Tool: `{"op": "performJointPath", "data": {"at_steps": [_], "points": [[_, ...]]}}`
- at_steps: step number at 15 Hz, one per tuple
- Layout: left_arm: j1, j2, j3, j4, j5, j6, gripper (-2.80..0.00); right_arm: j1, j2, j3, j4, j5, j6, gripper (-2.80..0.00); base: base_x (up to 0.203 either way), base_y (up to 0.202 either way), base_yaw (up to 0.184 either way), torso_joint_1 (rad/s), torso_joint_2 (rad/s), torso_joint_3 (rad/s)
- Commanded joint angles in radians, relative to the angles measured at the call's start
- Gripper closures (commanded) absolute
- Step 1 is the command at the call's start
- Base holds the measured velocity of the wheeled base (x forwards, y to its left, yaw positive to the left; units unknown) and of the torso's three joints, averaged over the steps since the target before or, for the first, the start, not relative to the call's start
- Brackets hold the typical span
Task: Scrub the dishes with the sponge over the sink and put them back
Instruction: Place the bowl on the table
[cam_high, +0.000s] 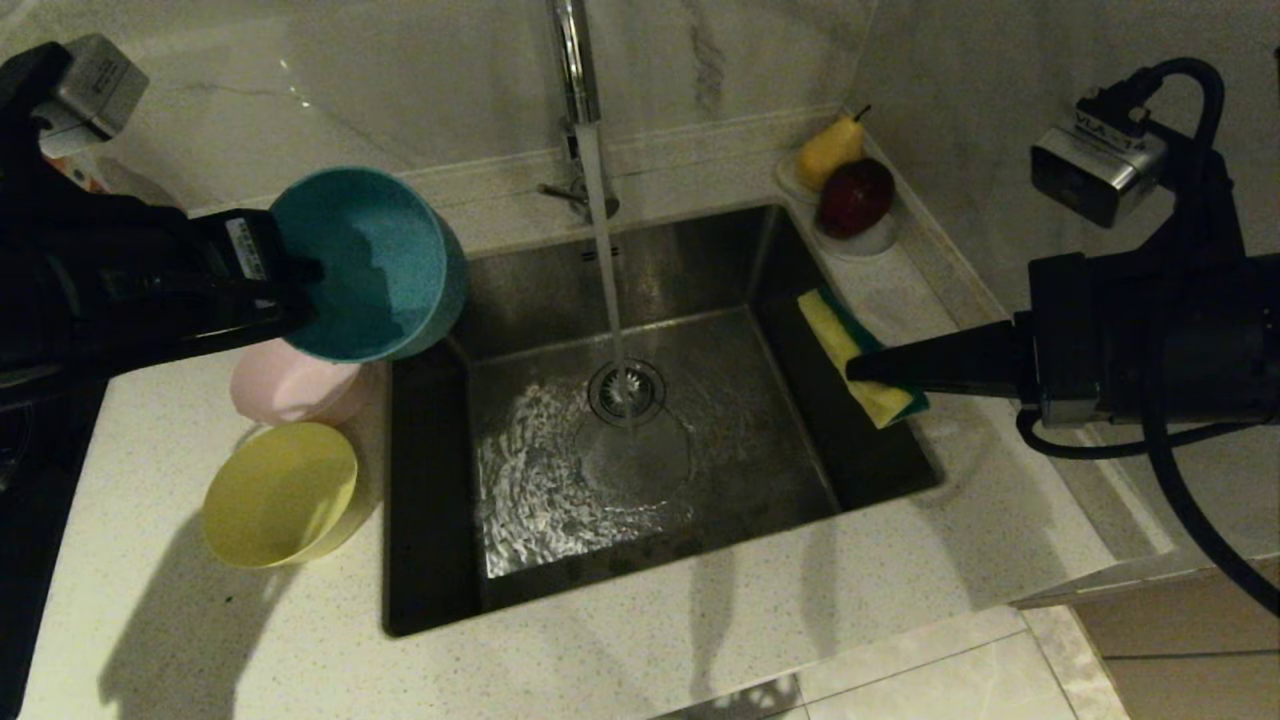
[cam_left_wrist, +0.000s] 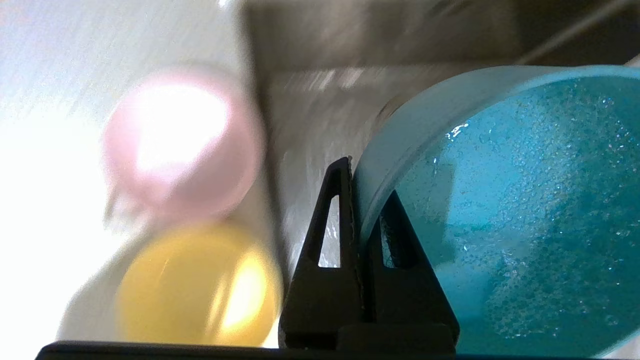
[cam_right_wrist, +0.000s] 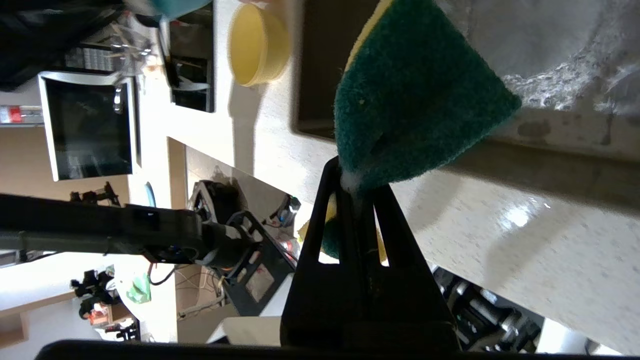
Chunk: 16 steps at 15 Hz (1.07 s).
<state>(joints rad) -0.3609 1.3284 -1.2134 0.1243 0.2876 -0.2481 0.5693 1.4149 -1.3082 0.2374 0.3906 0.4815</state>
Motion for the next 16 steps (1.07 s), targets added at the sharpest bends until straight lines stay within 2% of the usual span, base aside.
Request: {"op": "performJointPath", "data": {"at_steps": [1,2,4,9,10,12,16], "points": [[0.072,-0.009,-0.112,0.272,0.009,-0.108,0.00,-0.029,0.001,0.019,0.002,0.004,0.002,0.00,0.000,0.000,0.000,0.000,0.00,0.000],[0.102,-0.008,-0.128,0.294,0.011,-0.137,0.00,-0.037,0.000,0.029,0.001,0.006,0.002,0.00,0.000,0.000,0.000,0.000,0.00,0.000],[0.216,-0.005,-0.138,0.309,0.009,-0.164,0.00,-0.046,0.006,0.043,-0.001,0.012,0.000,0.00,0.000,0.000,0.000,0.000,0.00,0.000],[0.503,0.084,-0.148,0.337,-0.016,-0.319,0.00,-0.061,0.048,0.046,-0.001,0.014,-0.002,0.00,0.000,0.000,0.000,0.000,0.00,0.000],[0.551,0.107,-0.154,0.335,-0.040,-0.349,0.00,-0.062,0.054,0.053,-0.001,0.014,-0.003,0.00,0.000,0.000,0.000,0.000,0.00,0.000],[0.615,0.154,-0.195,0.333,-0.094,-0.428,0.00,-0.063,0.063,0.071,-0.026,0.014,-0.004,0.00,0.000,0.000,0.000,0.000,0.00,0.000],[0.701,0.256,-0.234,0.331,-0.102,-0.505,0.00,-0.083,0.072,0.126,-0.114,0.016,-0.003,0.00,0.000,0.000,0.000,0.000,0.00,0.000]]}}
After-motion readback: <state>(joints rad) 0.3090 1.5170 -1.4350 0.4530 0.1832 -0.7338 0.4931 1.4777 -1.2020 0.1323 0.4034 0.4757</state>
